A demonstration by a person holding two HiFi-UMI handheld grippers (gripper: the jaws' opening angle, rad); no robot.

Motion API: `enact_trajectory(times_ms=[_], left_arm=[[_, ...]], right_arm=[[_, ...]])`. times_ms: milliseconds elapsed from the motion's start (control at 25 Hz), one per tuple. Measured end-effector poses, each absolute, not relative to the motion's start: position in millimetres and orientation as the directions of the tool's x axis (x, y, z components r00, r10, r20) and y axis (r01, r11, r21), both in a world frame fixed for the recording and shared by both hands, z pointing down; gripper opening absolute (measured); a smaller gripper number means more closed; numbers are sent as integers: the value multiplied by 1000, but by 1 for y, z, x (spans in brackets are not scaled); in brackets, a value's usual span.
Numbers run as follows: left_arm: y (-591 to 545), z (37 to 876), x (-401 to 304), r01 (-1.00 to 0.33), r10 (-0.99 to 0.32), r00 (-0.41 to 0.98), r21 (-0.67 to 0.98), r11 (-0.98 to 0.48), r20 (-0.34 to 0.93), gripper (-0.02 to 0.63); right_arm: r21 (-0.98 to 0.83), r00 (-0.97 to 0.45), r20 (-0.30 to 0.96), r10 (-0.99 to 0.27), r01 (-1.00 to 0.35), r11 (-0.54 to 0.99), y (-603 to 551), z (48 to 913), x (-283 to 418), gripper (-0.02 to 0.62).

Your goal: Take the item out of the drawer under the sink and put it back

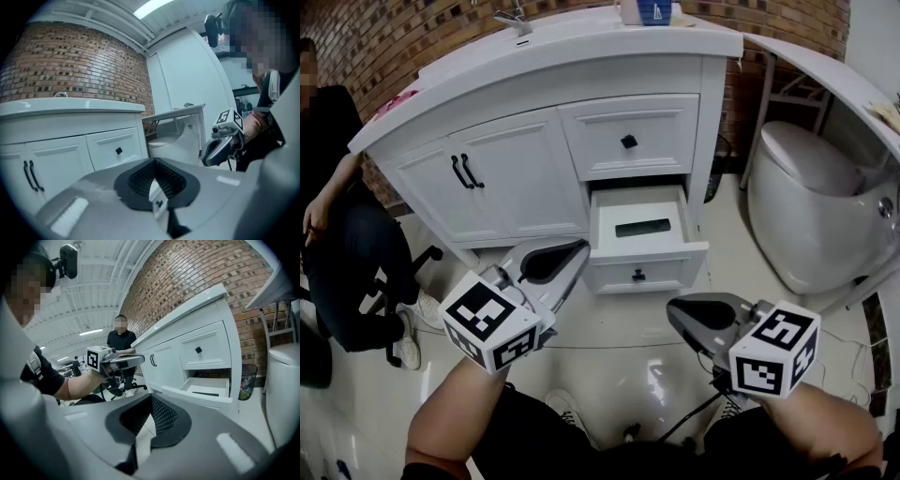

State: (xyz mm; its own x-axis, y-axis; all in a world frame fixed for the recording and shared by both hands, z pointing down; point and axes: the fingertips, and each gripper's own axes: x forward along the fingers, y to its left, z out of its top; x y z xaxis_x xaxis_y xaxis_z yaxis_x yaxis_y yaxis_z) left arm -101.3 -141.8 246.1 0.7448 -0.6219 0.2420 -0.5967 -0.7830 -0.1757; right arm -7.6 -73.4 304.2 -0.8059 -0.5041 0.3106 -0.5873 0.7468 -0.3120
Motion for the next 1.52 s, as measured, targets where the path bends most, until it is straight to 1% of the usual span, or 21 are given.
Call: enact_trajectory(times_ms=[120, 240, 440, 600, 720, 920, 1080, 1200, 1280, 1520], left_arm=[[-162, 239, -97, -588, -646, 717, -272, -762, 262, 6], [-185, 237, -85, -554, -635, 715, -317, -770, 293, 6], [-223, 267, -68, -470, -591, 696, -363, -805, 408, 6], [-247, 288, -55, -442, -571, 680, -364, -820, 460, 8], [-262, 299, -46, -433, -558, 678, -354, -829, 479, 26], [-288, 328, -39, -370, -526, 659, -376, -849, 538, 51], [-305, 355, -30, -288, -488, 632, -402, -869, 603, 71], [-316, 381, -24, -238, -447, 600, -386, -891, 663, 90], [-323, 397, -23, -215, -422, 578, -369, -904, 698, 115], [-346, 432, -24, -199, -384, 526, -329, -923, 759, 127]], right_arm=[[-320, -813, 307, -496, -578, 750, -75, 302, -6, 3], [-326, -817, 304, -490, -572, 753, -77, 302, -4, 3], [-338, -826, 308, -472, -559, 757, -79, 305, -4, 3], [-344, -830, 317, -459, -552, 760, -83, 310, -3, 3], [-348, -834, 324, -447, -545, 763, -86, 314, -3, 3], [-359, -847, 335, -413, -520, 775, -84, 318, -5, 3], [-356, -861, 336, -382, -492, 794, -81, 317, -9, 3], [-352, -867, 339, -366, -478, 805, -82, 318, -10, 3], [-350, -868, 342, -360, -473, 808, -84, 320, -11, 3], [-376, -868, 354, -349, -474, 797, -91, 327, -7, 3]])
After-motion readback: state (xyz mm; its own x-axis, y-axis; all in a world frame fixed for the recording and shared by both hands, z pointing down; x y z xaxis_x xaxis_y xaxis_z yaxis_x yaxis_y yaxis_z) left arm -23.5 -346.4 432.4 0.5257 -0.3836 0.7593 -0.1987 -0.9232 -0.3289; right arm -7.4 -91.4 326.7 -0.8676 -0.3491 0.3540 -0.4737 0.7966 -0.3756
